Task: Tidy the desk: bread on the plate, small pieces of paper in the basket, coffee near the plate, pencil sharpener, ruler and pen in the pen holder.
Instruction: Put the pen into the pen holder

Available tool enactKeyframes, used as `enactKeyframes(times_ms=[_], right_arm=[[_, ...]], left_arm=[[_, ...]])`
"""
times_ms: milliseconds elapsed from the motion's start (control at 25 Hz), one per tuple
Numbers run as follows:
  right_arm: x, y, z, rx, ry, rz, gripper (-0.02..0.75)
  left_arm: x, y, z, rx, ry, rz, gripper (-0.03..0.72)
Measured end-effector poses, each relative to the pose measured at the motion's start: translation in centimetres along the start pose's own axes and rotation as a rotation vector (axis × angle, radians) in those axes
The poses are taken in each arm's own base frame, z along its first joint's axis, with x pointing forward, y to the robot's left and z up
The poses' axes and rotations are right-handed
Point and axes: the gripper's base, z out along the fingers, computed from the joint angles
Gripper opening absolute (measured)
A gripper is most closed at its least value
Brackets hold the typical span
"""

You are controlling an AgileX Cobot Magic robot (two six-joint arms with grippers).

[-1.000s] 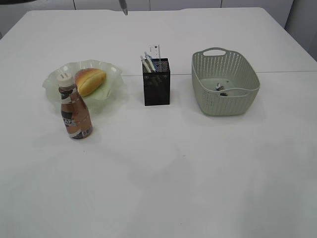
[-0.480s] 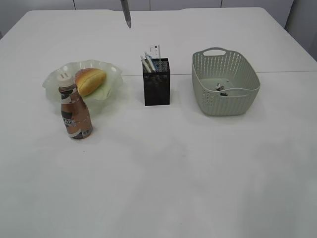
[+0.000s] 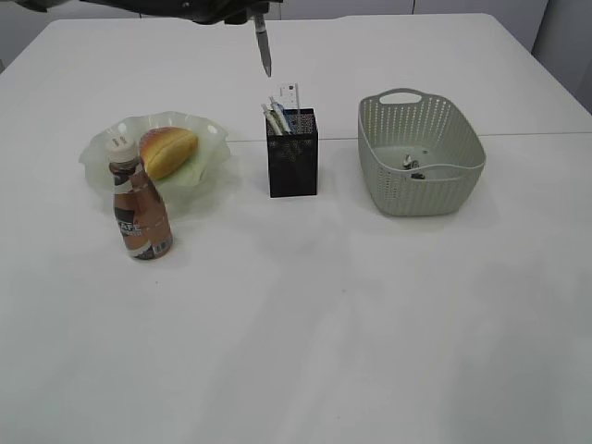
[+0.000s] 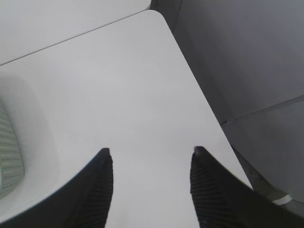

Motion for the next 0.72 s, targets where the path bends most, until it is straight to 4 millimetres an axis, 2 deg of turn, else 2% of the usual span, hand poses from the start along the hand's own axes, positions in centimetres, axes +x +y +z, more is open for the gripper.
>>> enactKeyframes(times_ms=[400,520,720], right_arm=[[0.0,0.0,0.0,0.0,0.0,0.0,0.414],[0.0,0.0,0.0,0.0,0.002,0.0,0.414],[0.0,0.0,0.0,0.0,0.002,0.0,0.414]], left_arm=[[3.5,1.0,4.5,-0.04,-0.02,-0.06,0.115],[4.3,1.3,5.2,-0.049,-0.018,-0.067,0.116],[4.4,1.5,5.7,-0.064,-0.06,-0.069,0.117]])
